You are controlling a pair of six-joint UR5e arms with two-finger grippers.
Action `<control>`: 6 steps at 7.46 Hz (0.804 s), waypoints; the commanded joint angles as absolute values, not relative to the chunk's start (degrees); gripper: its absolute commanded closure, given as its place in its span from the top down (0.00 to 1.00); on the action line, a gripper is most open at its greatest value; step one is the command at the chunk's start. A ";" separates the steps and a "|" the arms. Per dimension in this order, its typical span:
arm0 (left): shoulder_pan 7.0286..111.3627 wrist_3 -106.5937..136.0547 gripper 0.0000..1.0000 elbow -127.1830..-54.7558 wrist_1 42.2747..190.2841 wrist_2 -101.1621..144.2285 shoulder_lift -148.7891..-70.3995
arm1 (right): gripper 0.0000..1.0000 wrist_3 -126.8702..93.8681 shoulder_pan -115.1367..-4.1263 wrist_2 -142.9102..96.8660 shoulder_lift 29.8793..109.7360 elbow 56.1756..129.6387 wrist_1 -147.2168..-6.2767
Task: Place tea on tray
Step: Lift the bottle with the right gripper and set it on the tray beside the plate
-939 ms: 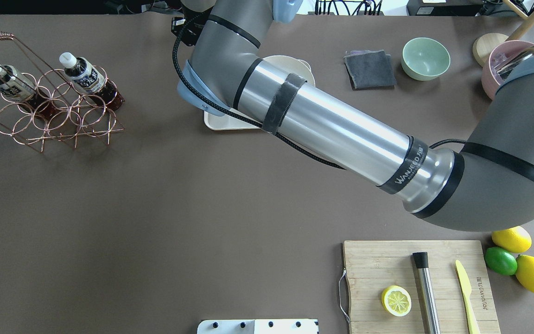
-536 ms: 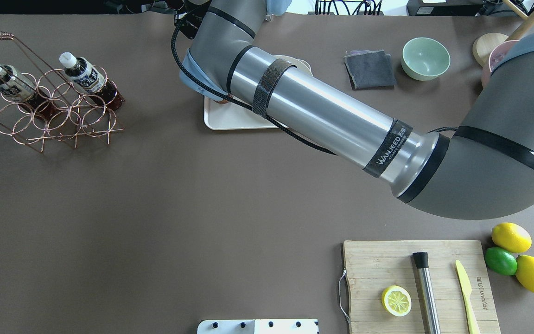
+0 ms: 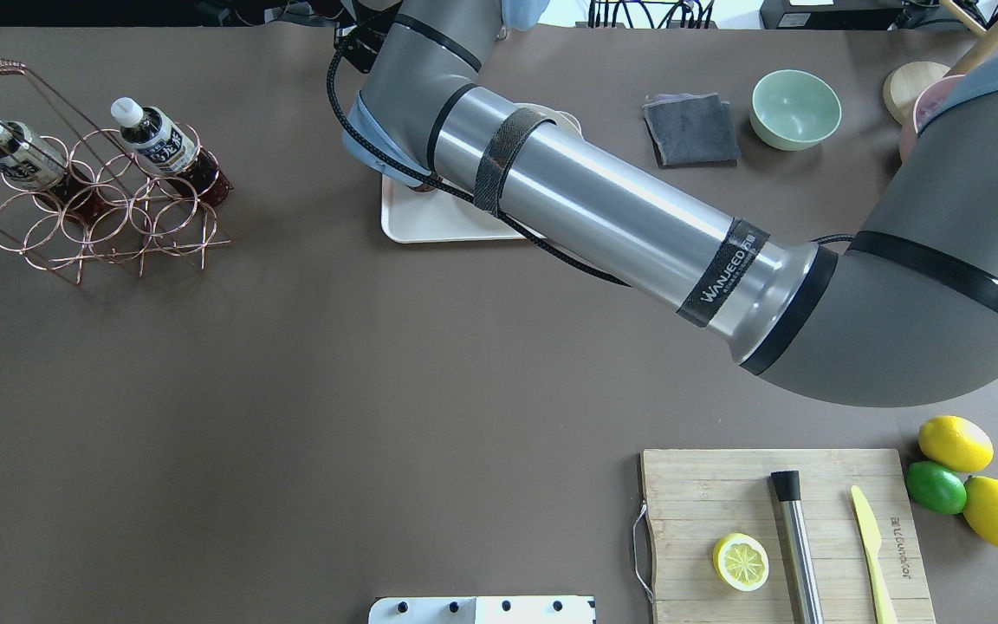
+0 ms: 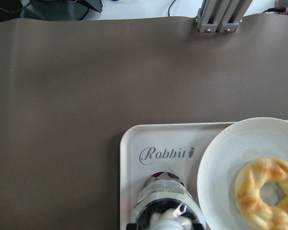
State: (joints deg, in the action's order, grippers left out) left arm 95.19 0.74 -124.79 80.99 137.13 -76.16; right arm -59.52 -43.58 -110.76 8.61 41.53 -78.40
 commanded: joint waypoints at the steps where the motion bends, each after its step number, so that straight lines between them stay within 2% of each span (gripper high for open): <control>1: 95.19 1.49 0.97 -124.63 81.04 137.11 -76.11 | 1.00 -58.45 -43.59 -111.09 8.44 42.62 -78.83; 2: 95.19 2.36 0.97 -124.54 80.95 137.11 -76.11 | 1.00 -58.27 -44.12 -112.92 8.61 45.41 -80.49; 4: 95.19 3.17 0.97 -123.23 81.03 137.11 -76.11 | 1.00 -53.03 -47.53 -117.75 12.36 57.85 -92.84; 5: 95.19 3.16 0.97 -123.22 80.95 137.02 -76.11 | 1.00 -49.95 -48.85 -118.30 19.53 67.84 -94.81; 6: 95.19 2.90 0.97 -123.05 80.95 136.93 -76.11 | 1.00 -45.92 -53.13 -123.61 26.30 73.07 -95.09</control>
State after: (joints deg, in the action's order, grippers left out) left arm 95.19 3.08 -123.43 80.98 137.06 -76.11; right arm -52.14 -47.89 -117.59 15.61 61.16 -92.04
